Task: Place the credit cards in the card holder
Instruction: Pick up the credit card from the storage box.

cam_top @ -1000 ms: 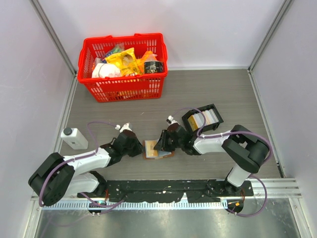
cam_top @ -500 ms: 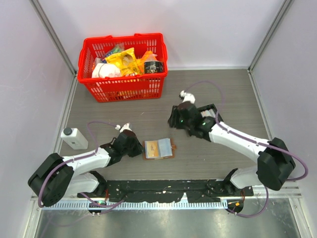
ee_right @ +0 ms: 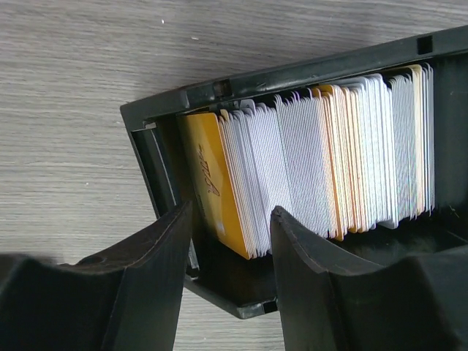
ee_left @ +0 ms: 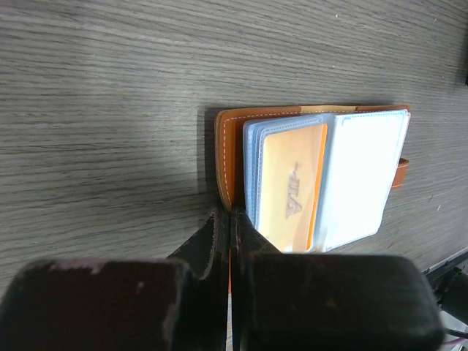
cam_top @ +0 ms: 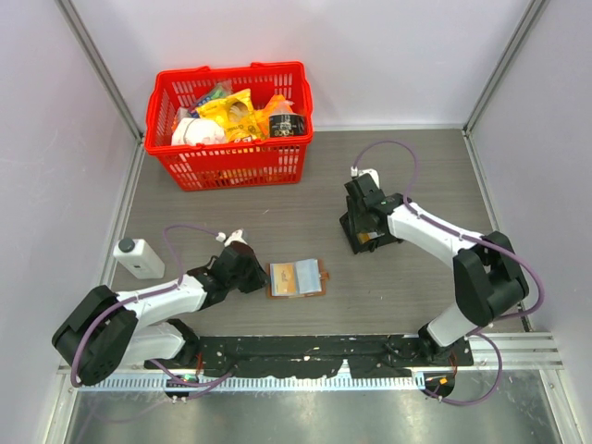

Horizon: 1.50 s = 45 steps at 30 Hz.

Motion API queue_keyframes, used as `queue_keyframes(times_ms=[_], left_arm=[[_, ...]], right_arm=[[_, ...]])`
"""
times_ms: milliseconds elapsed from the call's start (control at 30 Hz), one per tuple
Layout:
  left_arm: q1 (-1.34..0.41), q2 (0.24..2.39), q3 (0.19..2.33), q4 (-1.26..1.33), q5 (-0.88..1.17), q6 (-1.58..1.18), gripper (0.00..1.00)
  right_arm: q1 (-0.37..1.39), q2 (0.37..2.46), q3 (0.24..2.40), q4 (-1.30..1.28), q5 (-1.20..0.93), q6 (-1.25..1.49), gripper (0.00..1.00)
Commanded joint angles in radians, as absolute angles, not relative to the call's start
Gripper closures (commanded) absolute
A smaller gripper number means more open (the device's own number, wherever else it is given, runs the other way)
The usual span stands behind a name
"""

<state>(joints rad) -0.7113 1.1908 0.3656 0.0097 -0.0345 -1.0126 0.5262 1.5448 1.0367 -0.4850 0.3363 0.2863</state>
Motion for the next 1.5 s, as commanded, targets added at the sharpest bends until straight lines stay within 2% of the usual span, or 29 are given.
queue_keyframes(times_ms=[0, 500, 567, 633, 667, 767, 1067, 1100, 1167, 1467], left_arm=[[-0.713, 1.201, 0.37, -0.06, -0.04, -0.98, 1.0], [-0.713, 1.223, 0.37, -0.044, -0.025, -0.979, 1.0], [-0.713, 1.221, 0.367, -0.051, -0.028, -0.977, 1.0], [-0.715, 1.216, 0.364, -0.052, -0.031, -0.977, 1.0], [-0.713, 1.216, 0.362, -0.052, -0.031, -0.977, 1.0], [-0.715, 1.219, 0.36, -0.051, -0.032, -0.974, 1.0], [-0.713, 1.224, 0.362, -0.051, -0.026, -0.976, 1.0], [-0.713, 1.224, 0.362, -0.051, -0.028, -0.976, 1.0], [-0.713, 1.223, 0.362, -0.051, -0.028, -0.976, 1.0], [-0.713, 1.235, 0.371, -0.046, -0.021, -0.976, 1.0]], right_arm=[[0.528, 1.575, 1.107, -0.515, 0.383, 0.238, 0.48], [0.626, 1.772, 1.134, -0.571, 0.627, 0.241, 0.47], [0.64, 1.769, 1.14, -0.586, 0.673, 0.259, 0.5], [0.647, 1.741, 1.134, -0.584, 0.699, 0.259, 0.58], [0.647, 1.73, 1.132, -0.584, 0.706, 0.259, 0.66], [0.647, 1.697, 1.132, -0.578, 0.718, 0.249, 0.73], [0.649, 1.668, 1.123, -0.563, 0.695, 0.244, 0.82], [0.649, 1.661, 1.123, -0.563, 0.695, 0.245, 0.87], [0.656, 1.637, 1.115, -0.552, 0.692, 0.241, 0.89], [0.657, 1.612, 1.075, -0.531, 0.562, 0.245, 0.97]])
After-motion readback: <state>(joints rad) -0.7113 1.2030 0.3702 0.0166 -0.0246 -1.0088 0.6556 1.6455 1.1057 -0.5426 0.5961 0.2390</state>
